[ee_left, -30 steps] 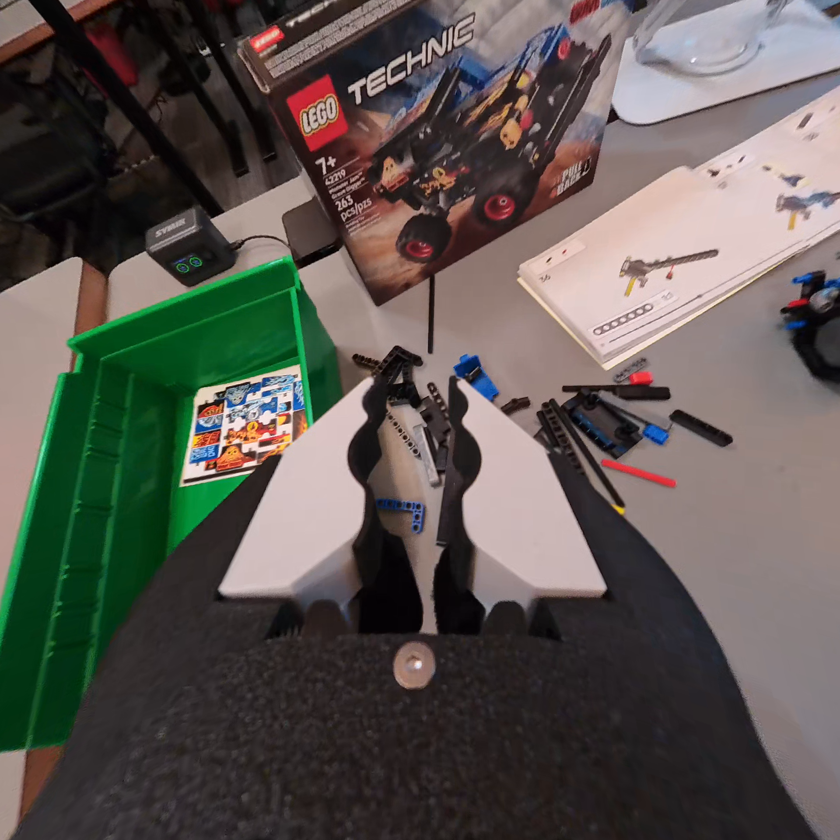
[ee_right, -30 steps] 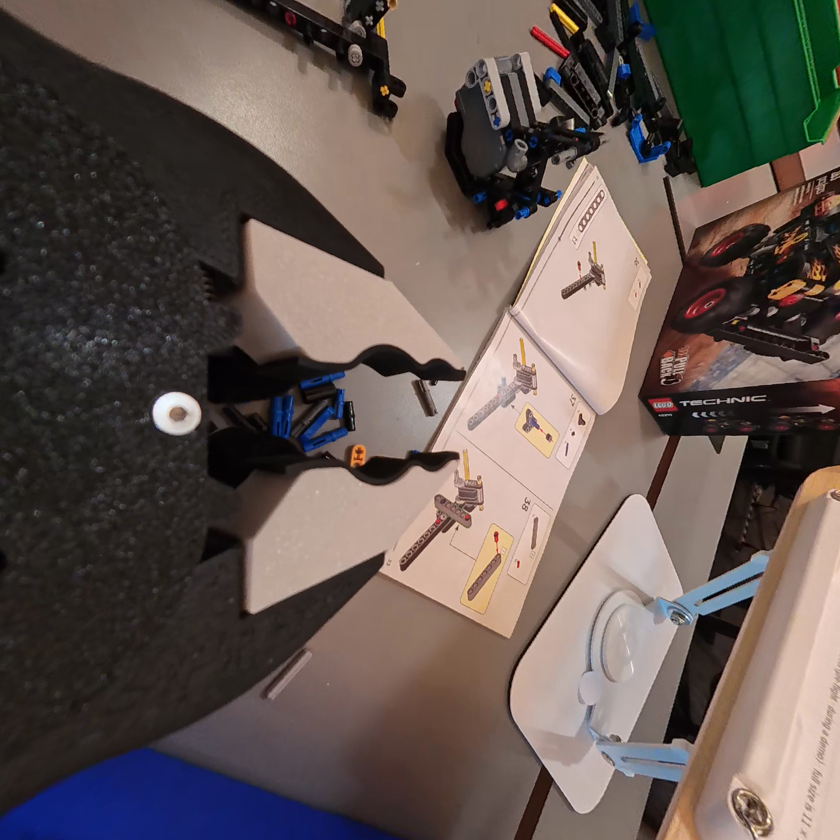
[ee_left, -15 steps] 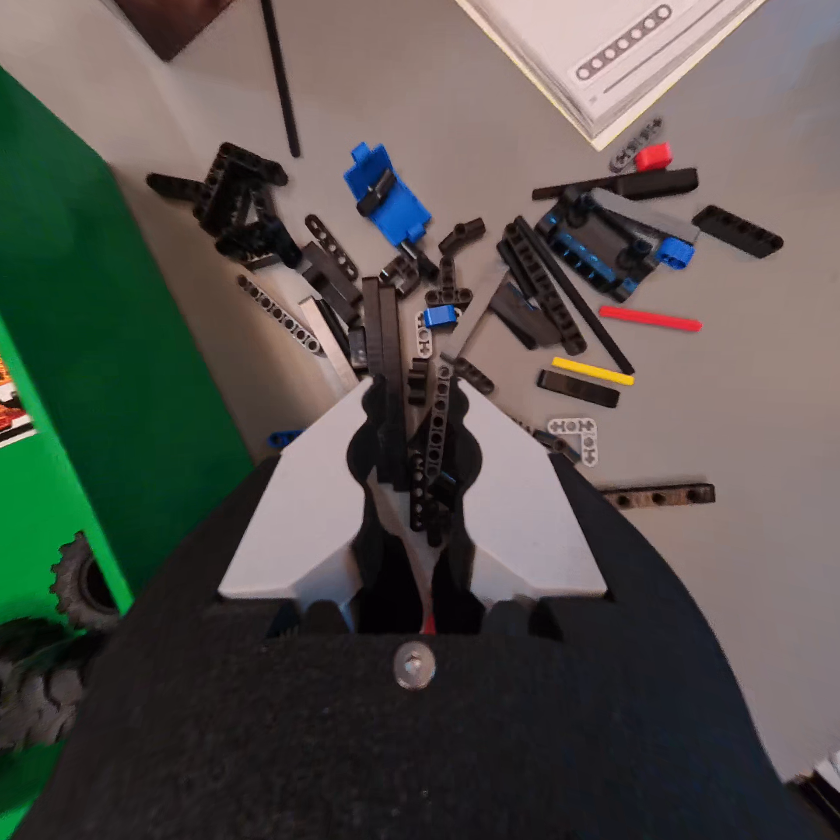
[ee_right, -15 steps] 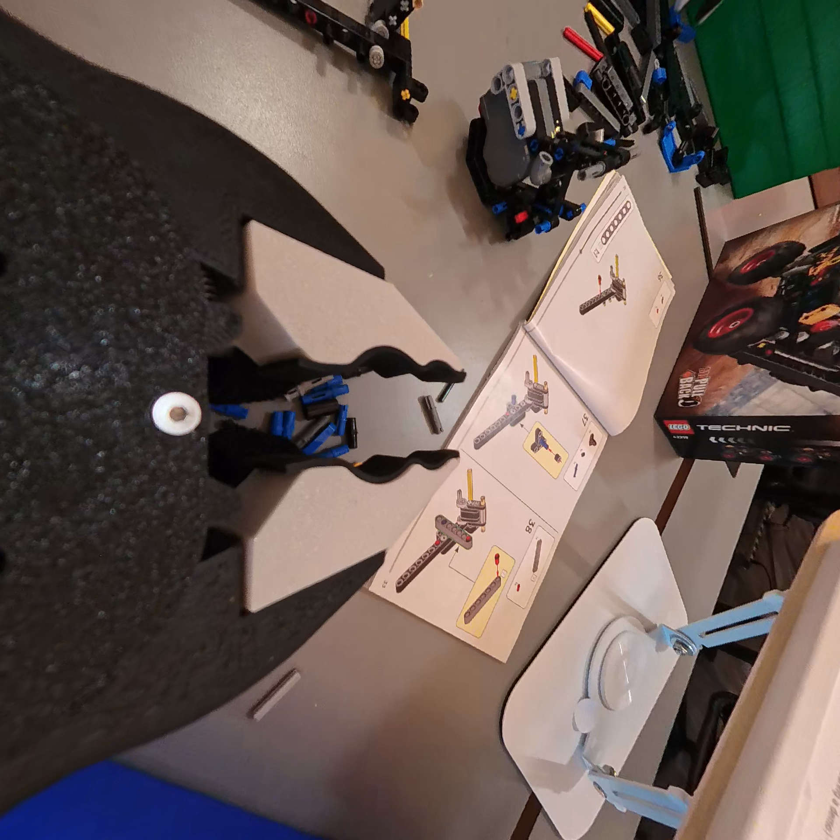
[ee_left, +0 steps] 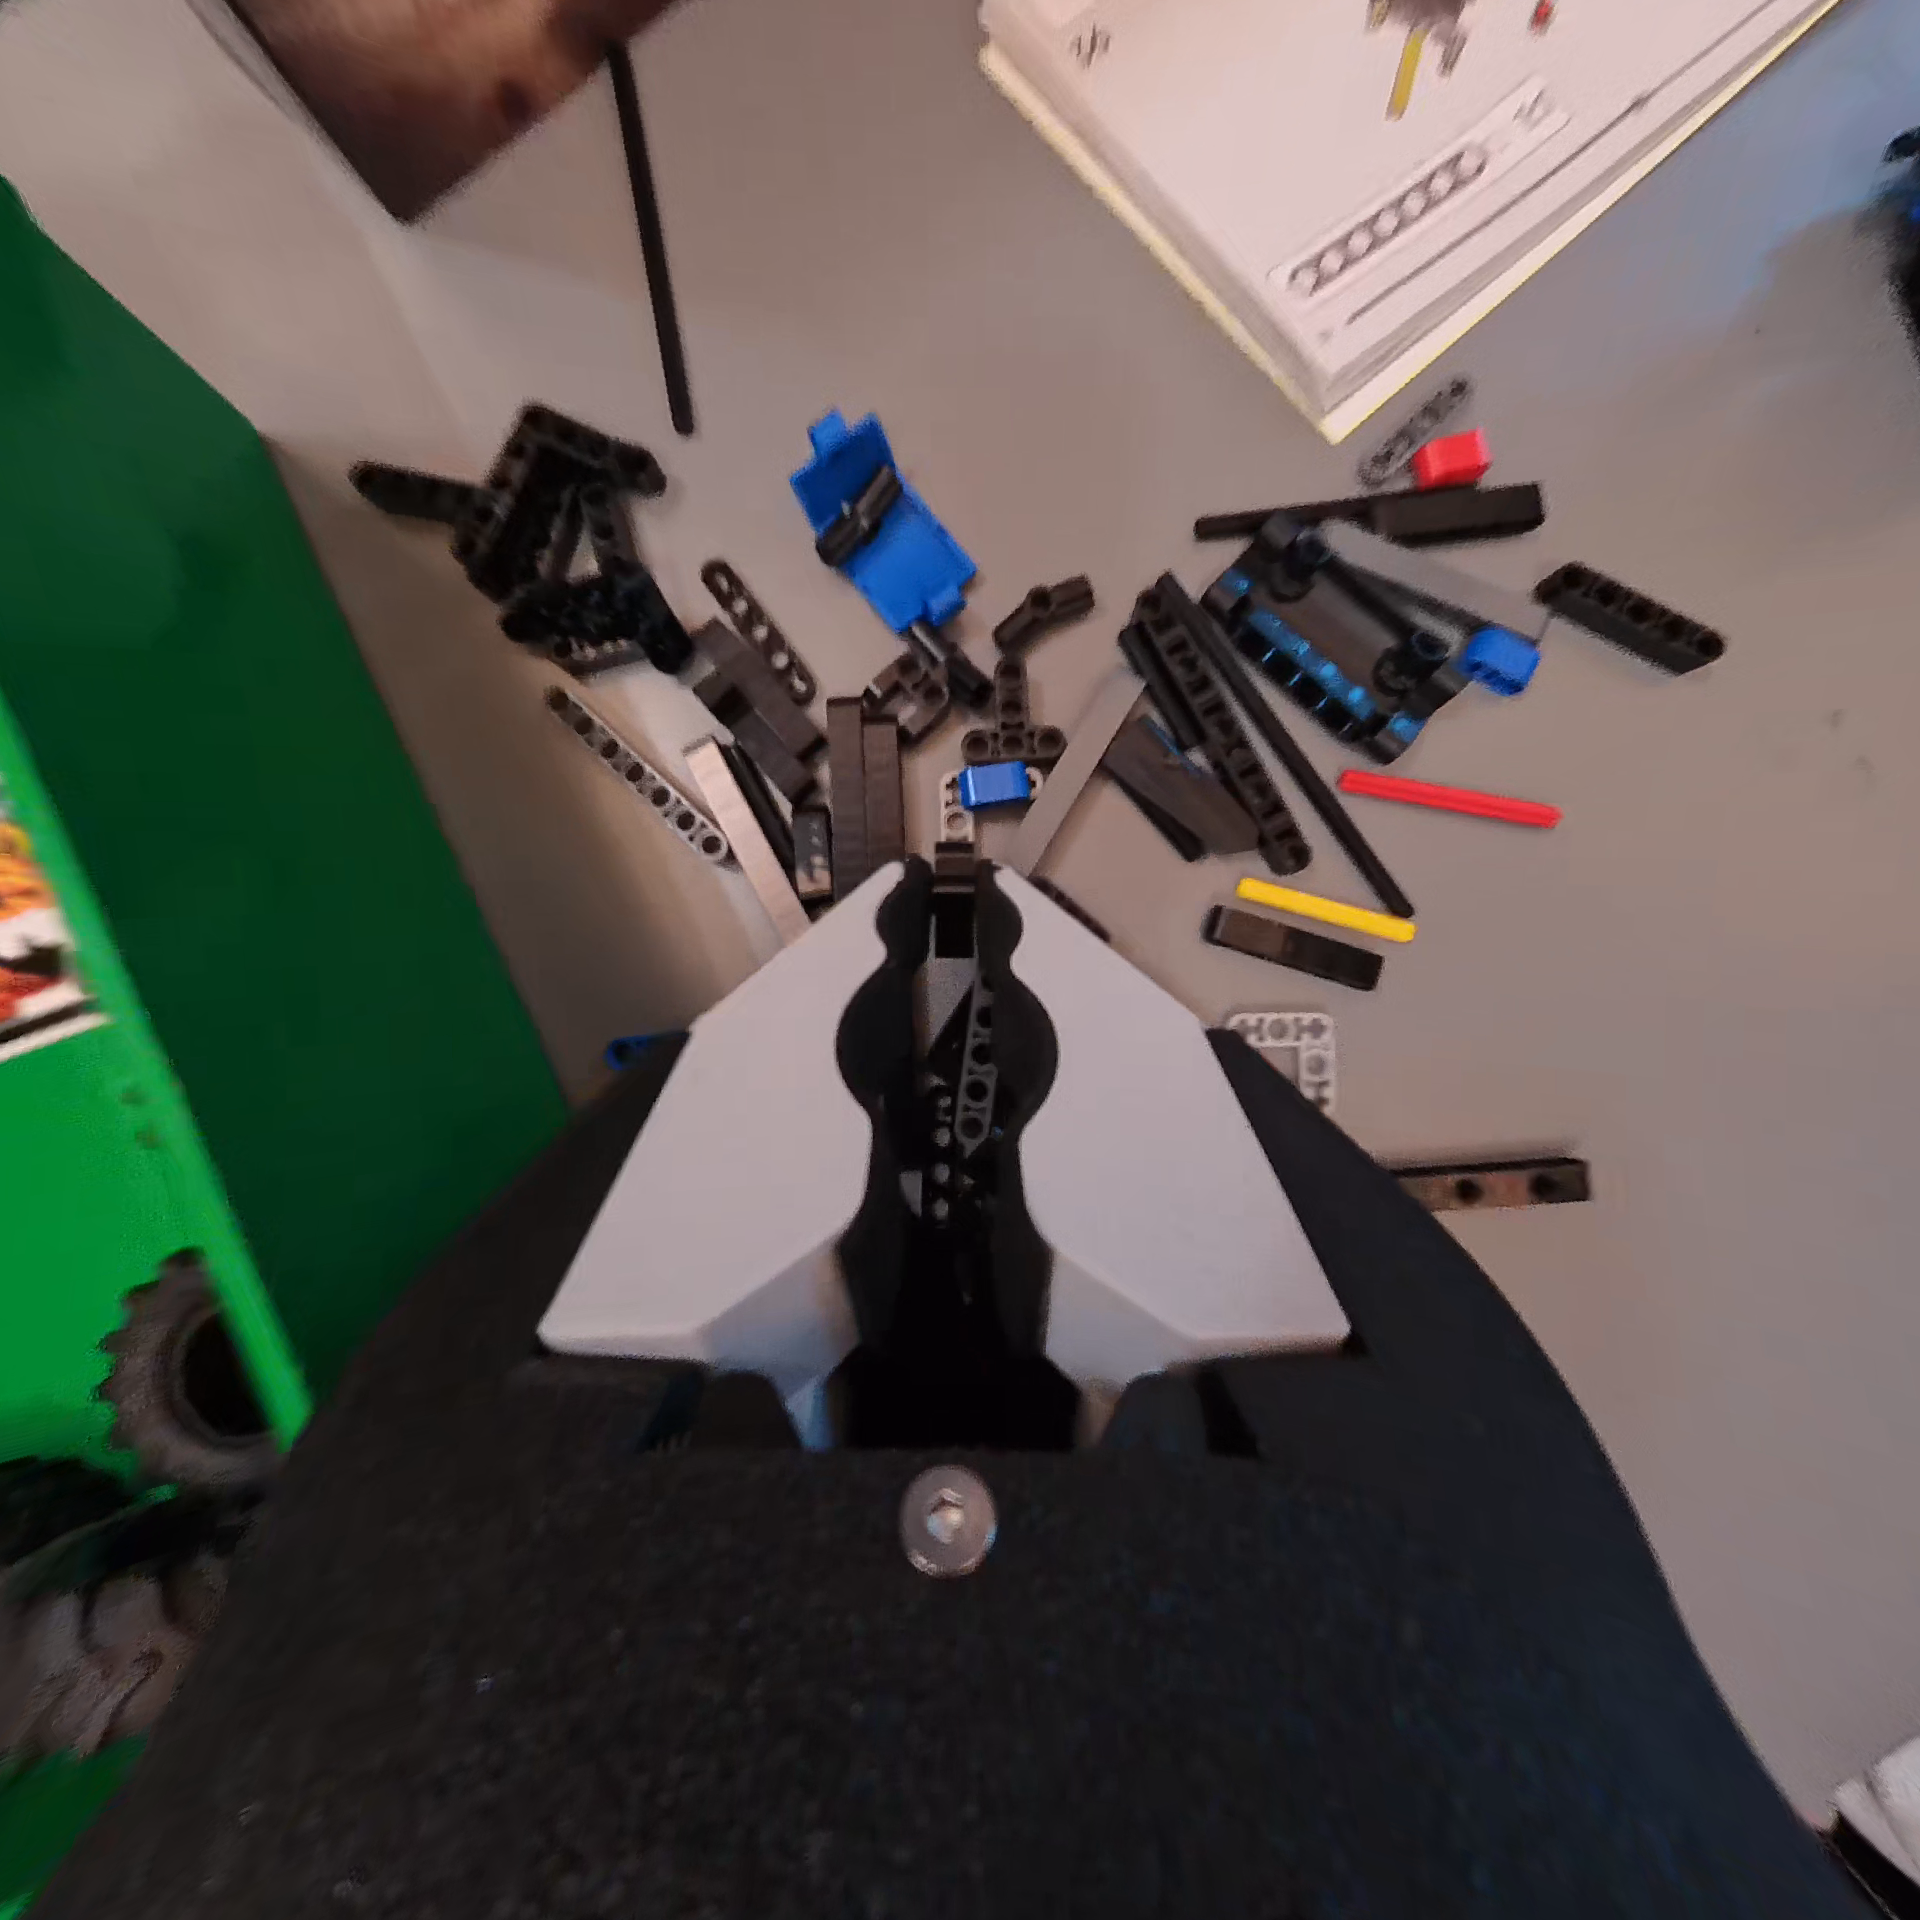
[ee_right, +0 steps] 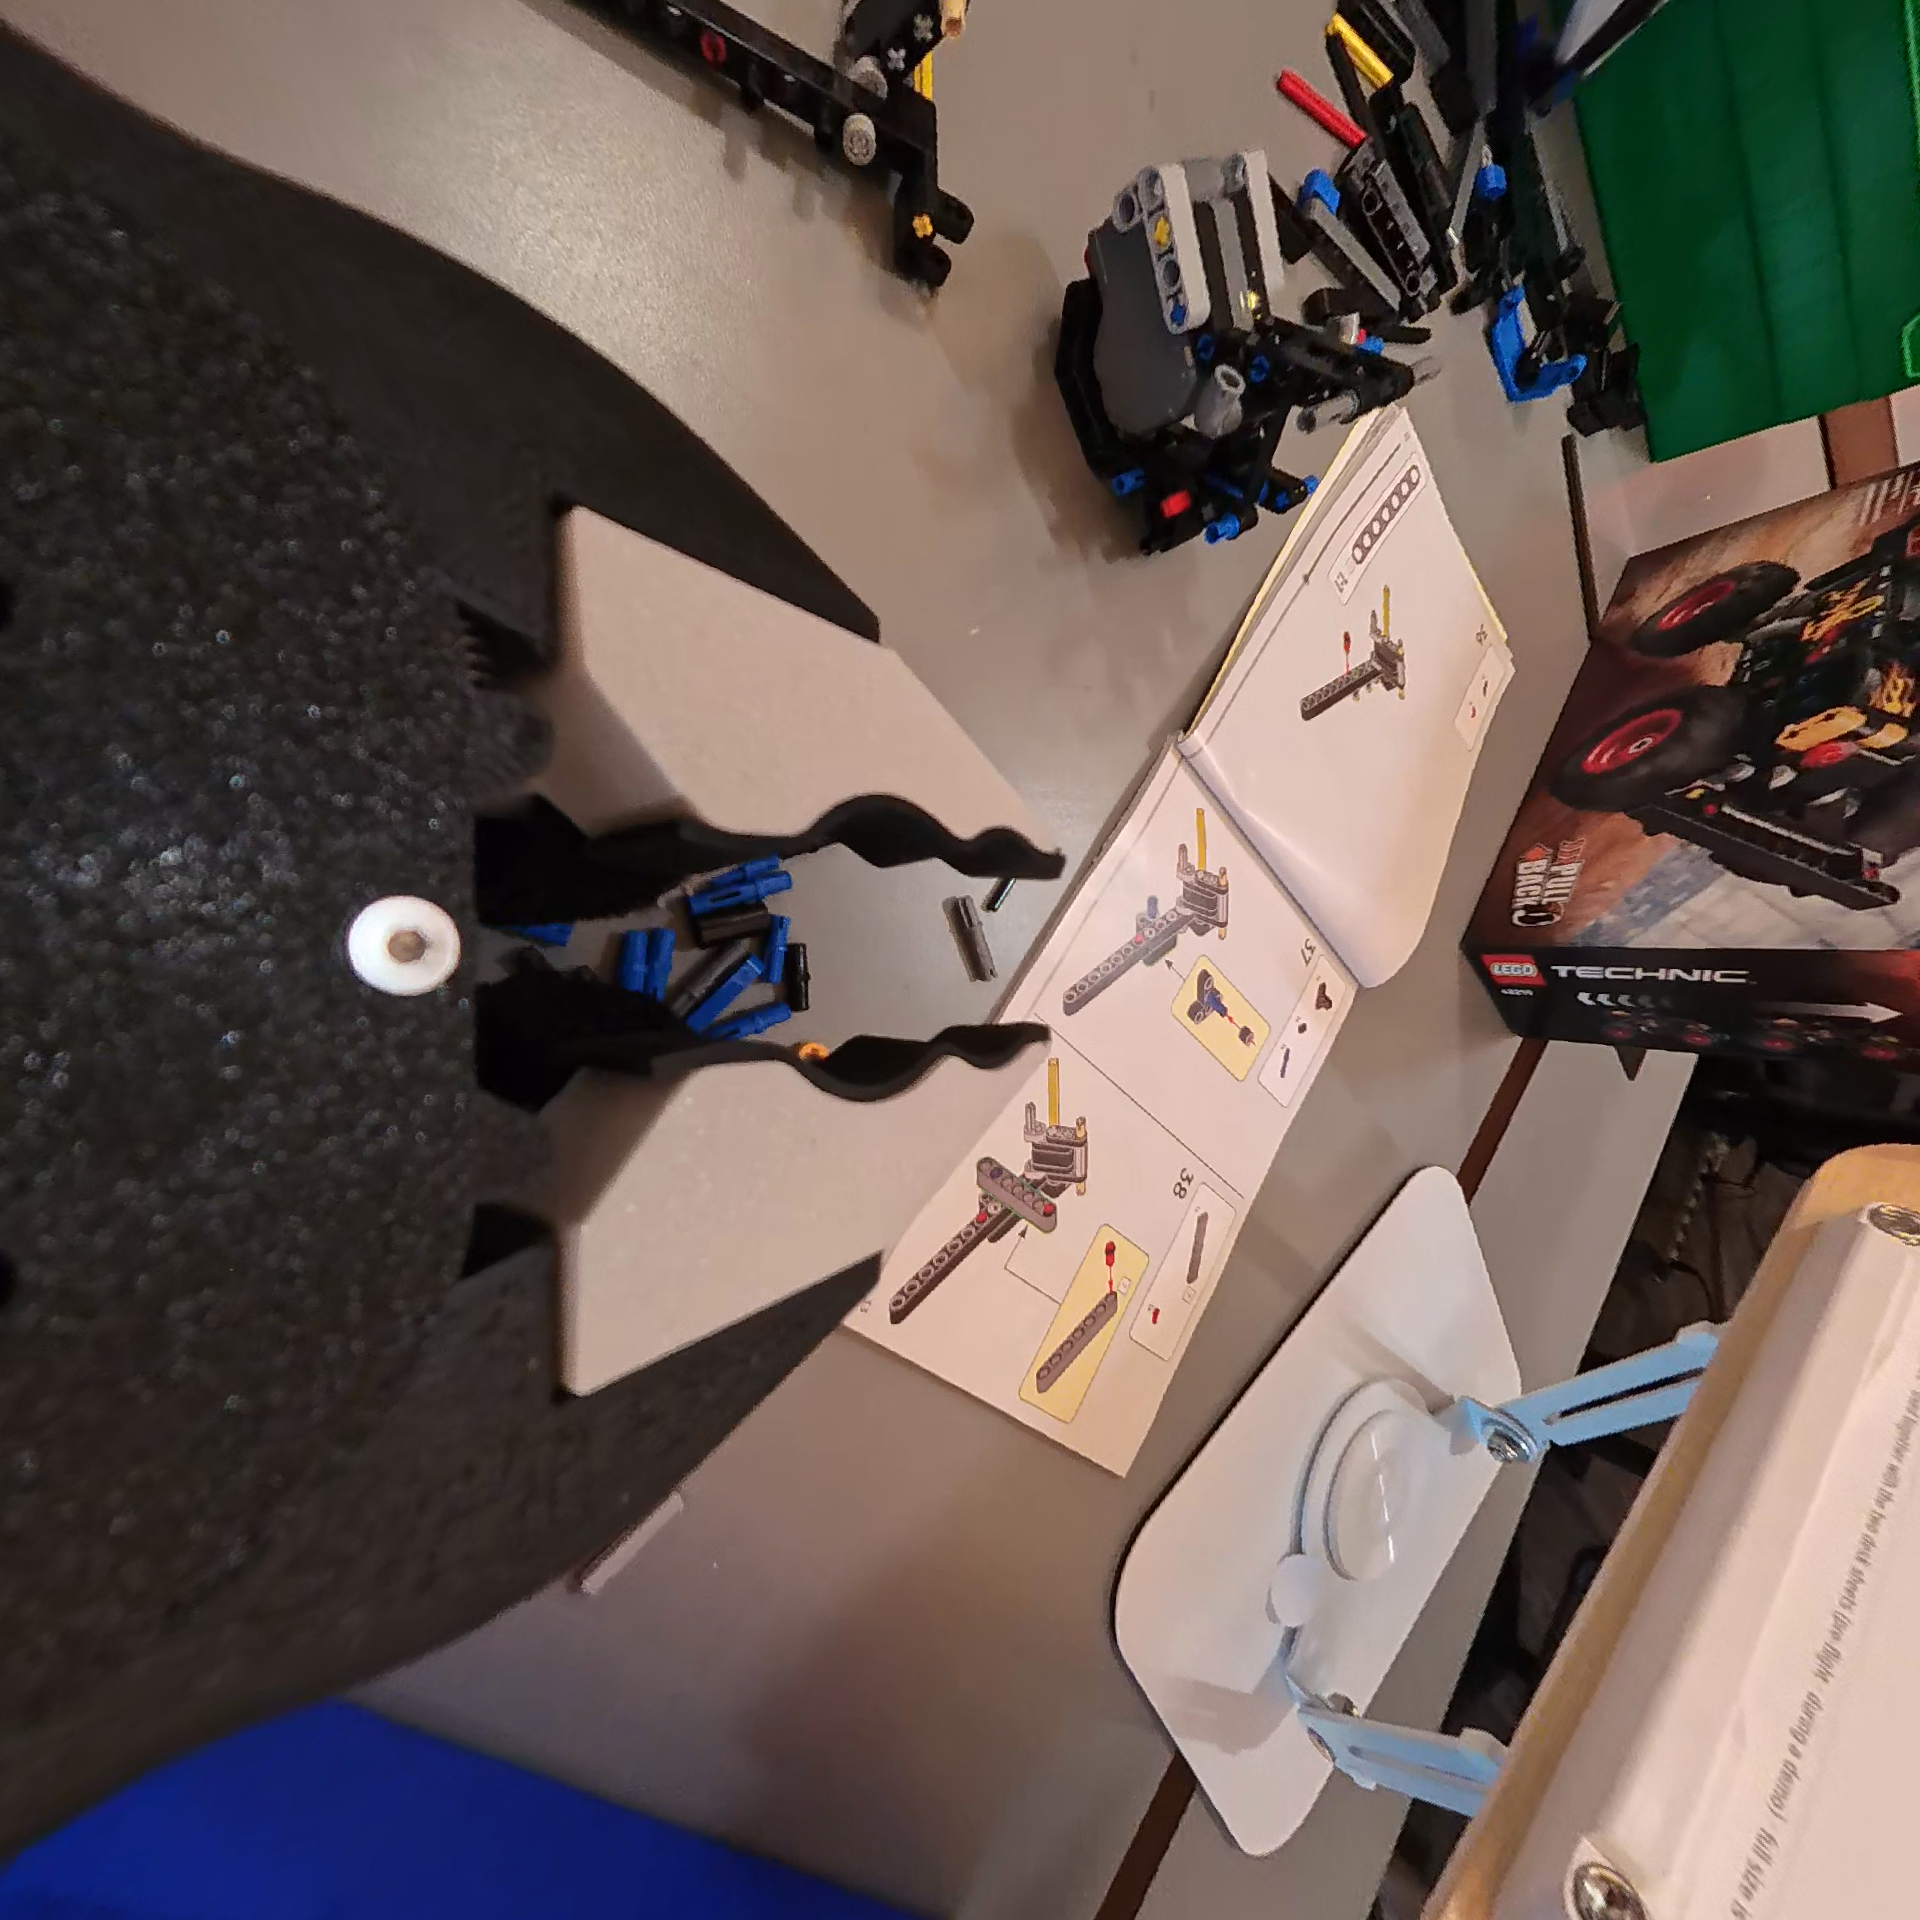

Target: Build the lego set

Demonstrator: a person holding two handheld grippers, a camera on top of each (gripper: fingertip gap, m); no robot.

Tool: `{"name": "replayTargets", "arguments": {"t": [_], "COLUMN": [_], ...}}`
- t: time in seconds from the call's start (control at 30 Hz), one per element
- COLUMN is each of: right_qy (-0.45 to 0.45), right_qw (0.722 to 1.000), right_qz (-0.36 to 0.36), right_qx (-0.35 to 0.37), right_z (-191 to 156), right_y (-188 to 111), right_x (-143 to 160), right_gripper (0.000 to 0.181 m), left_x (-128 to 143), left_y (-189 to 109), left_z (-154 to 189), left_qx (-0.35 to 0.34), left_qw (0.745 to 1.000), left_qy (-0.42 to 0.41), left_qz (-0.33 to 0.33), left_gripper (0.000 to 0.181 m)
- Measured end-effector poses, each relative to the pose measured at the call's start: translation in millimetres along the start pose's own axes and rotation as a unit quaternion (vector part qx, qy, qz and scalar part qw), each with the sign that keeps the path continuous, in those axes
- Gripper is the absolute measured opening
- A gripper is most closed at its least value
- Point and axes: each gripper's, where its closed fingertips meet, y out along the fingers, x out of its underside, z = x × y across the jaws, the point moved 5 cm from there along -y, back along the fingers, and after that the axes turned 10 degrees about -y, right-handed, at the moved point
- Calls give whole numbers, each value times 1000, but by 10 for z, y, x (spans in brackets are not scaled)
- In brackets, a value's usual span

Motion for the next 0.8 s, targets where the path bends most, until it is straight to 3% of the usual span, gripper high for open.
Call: {"name": "replayTargets", "arguments": {"t": [0.03,0.13,0.23,0.33,0.47,0.63,0.8], "right_qy": [0,-1,-2,-6,-5,-3,15], "right_qw": [1000,1000,1000,1000,1000,1000,998], "right_qz": [1,1,0,0,1,4,-1], "right_qx": [1,4,6,13,17,26,61], "right_z": [4,16,24,39,61,97,214], "right_y": [-4,-6,-3,-6,-17,-51,-86], "right_x": [-3,-3,7,8,6,-16,2], "right_gripper": [27,26,26,26,26,26,28], "left_x": [-76,-336,-467,-471,-376,-103,26], "left_y": [-95,-373,-454,-357,-136,238,348], "left_z": [54,485,1048,1598,2106,2325,2322], "left_qx": [-2,60,137,229,303,288,266], "left_qw": [1000,995,983,964,946,950,956], "left_qy": [5,28,69,94,105,124,125], "left_qz": [18,78,103,93,54,-14,-27], "left_gripper": [6,6,6,6,6,6,6]}}
